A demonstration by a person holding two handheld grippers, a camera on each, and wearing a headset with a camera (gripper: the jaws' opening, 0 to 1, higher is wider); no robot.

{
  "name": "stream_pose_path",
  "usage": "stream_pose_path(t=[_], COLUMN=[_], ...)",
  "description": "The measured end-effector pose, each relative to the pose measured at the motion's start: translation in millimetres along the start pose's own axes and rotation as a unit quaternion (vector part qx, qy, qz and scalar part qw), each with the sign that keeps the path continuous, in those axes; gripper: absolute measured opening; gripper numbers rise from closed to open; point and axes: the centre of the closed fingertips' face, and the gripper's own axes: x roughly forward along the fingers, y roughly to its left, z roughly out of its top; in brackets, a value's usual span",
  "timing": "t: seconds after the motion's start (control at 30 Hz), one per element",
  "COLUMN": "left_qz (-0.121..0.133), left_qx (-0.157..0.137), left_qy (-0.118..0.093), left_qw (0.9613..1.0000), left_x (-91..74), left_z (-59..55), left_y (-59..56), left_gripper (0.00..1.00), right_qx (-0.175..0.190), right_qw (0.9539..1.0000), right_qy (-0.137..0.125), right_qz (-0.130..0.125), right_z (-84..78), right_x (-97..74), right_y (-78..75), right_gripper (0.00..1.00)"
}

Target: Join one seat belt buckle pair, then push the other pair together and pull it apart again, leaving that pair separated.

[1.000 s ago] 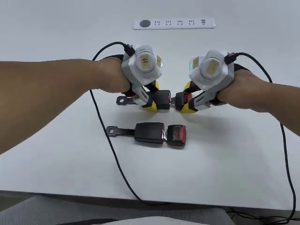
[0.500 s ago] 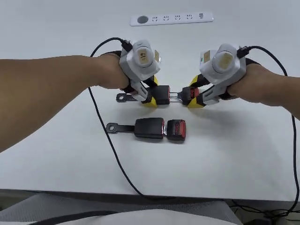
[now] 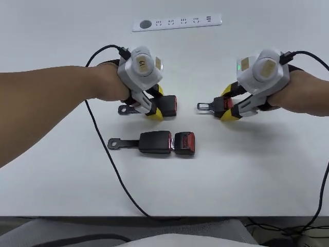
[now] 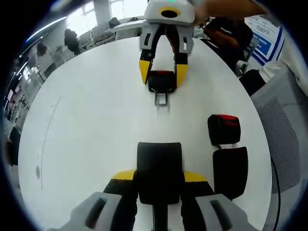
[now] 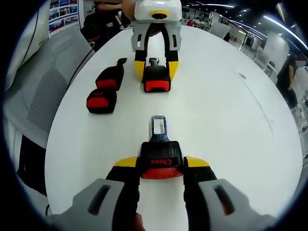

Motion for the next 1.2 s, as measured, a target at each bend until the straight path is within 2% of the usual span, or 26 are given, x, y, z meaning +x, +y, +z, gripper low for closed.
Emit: stream_pose_path(t=[0.13, 0.33, 0.5, 0.6, 0.63, 0.7, 0.73, 0.77, 0.8, 0.9, 0.93, 1.0, 1.03, 1.07, 1.1, 1.13, 1.2], left_qz=[0.000, 0.004, 0.013, 0.022, 0.027, 0.040, 0.042, 0.058, 0.068, 0.086, 0.092, 0.099, 0.115, 0.126, 0.125, 0.128, 0.133], left_qx=[0.001, 0.007, 0.003, 0.003, 0.004, 0.007, 0.005, -0.011, -0.016, -0.025, -0.029, -0.036, -0.043, -0.053, -0.064, -0.075, -0.075], left_qy=[0.002, 0.000, 0.007, 0.016, 0.022, 0.035, 0.027, 0.002, -0.006, -0.036, -0.043, -0.054, -0.071, -0.086, -0.098, -0.105, -0.103], left_qw=[1.0000, 1.0000, 0.9999, 0.9996, 0.9994, 0.9986, 0.9988, 0.9983, 0.9975, 0.9954, 0.9944, 0.9930, 0.9899, 0.9869, 0.9853, 0.9833, 0.9829], left_x=[0.7, -0.2, -0.7, -2.3, -3.5, -7.6, -10.5, -17.2, -24.4, -44.0, -49.4, -56.0, -63.4, -66.6, -68.1, -72.1, -77.2], left_z=[-1.0, -1.3, 1.6, 1.5, 0.1, -6.7, -5.3, 0.7, 3.6, 12.6, 12.4, 12.0, 14.6, 14.7, 12.0, 10.1, 2.6], left_y=[1.9, 2.0, 2.4, 4.5, 4.3, 8.5, 8.3, 12.8, 12.9, 6.1, 1.4, -7.3, -12.8, -14.4, -18.6, -27.5, -43.7], left_gripper=[0.34, 0.34, 0.38, 0.41, 0.42, 0.51, 0.53, 0.53, 0.54, 0.55, 0.57, 0.60, 0.63, 0.66, 0.69, 0.72, 0.76], right_qx=[0.012, 0.028, 0.041, 0.036, 0.034, 0.017, 0.022, 0.035, 0.042, 0.070, 0.086, 0.105, 0.113, 0.114, 0.118, 0.123, 0.129], right_qw=[0.9999, 0.9996, 0.9987, 0.9979, 0.9969, 0.9967, 0.9968, 0.9963, 0.9957, 0.9911, 0.9886, 0.9849, 0.9827, 0.9825, 0.9818, 0.9812, 0.9797], right_qy=[0.002, 0.003, 0.007, 0.015, 0.023, 0.031, 0.027, 0.016, 0.009, -0.018, -0.033, -0.052, -0.062, -0.060, -0.060, -0.058, -0.061], right_qz=[0.000, -0.005, -0.028, -0.051, -0.068, -0.073, -0.072, -0.077, -0.083, -0.112, -0.119, -0.128, -0.133, -0.135, -0.136, -0.137, -0.141], right_z=[-12.8, -14.4, -15.8, -15.6, -16.5, -14.9, -12.7, -9.8, -7.4, 3.5, 11.7, 17.8, 21.5, 21.6, 23.0, 24.5, 33.5], right_x=[-6.9, -7.8, -9.7, -11.8, -14.2, -19.1, -22.2, -24.2, -26.2, -36.9, -42.3, -45.4, -46.7, -46.9, -47.5, -48.9, -52.9], right_y=[-1.2, -1.9, -9.7, -14.0, -16.9, -9.0, -4.0, -1.8, -0.6, 3.2, 9.0, 12.3, 16.8, 21.0, 25.4, 33.9, 47.4], right_gripper=[0.34, 0.36, 0.46, 0.53, 0.55, 0.58, 0.59, 0.59, 0.59, 0.62, 0.64, 0.68, 0.70, 0.72, 0.74, 0.76, 0.80])
